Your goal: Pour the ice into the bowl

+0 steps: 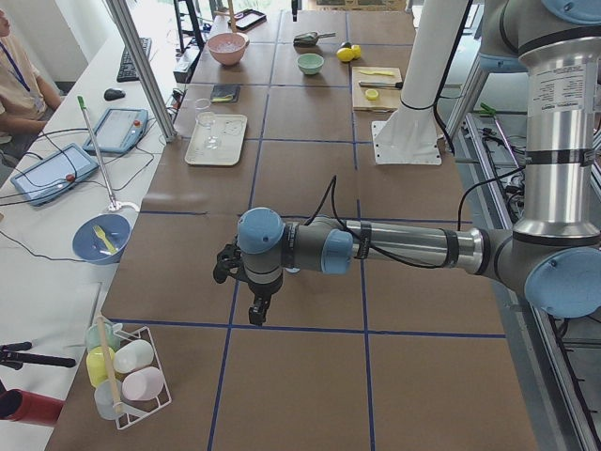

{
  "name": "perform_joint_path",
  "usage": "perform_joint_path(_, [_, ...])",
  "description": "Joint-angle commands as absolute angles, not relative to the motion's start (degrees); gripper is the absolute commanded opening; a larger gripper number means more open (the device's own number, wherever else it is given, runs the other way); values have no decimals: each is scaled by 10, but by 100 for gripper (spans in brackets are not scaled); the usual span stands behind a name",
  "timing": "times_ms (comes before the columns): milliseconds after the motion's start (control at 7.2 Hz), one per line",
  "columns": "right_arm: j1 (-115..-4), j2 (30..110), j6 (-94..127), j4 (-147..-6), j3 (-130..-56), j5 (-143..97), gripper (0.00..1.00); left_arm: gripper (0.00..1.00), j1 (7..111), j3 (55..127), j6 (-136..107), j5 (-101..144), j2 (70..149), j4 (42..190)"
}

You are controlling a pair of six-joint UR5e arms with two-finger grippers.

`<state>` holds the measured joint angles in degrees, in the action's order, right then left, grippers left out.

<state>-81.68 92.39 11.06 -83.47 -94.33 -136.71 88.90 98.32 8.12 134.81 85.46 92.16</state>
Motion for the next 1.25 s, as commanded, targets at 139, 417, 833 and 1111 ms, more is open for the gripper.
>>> perform_joint_path(139, [-817, 923, 112, -857, -942, -1376, 100, 100, 888, 975, 77, 1353, 853, 892])
perform_joint_path(417, [-817, 923, 112, -857, -941, -1376, 100, 100, 888, 983, 71, 1351, 853, 857])
perform_joint_path(833, [-817, 928, 112, -854, -942, -1376, 100, 100, 888, 994, 22, 1352, 846, 860])
perform_joint_path(1111, [-817, 929, 112, -852, -941, -1377, 100, 100, 888, 998, 22, 1353, 848, 860])
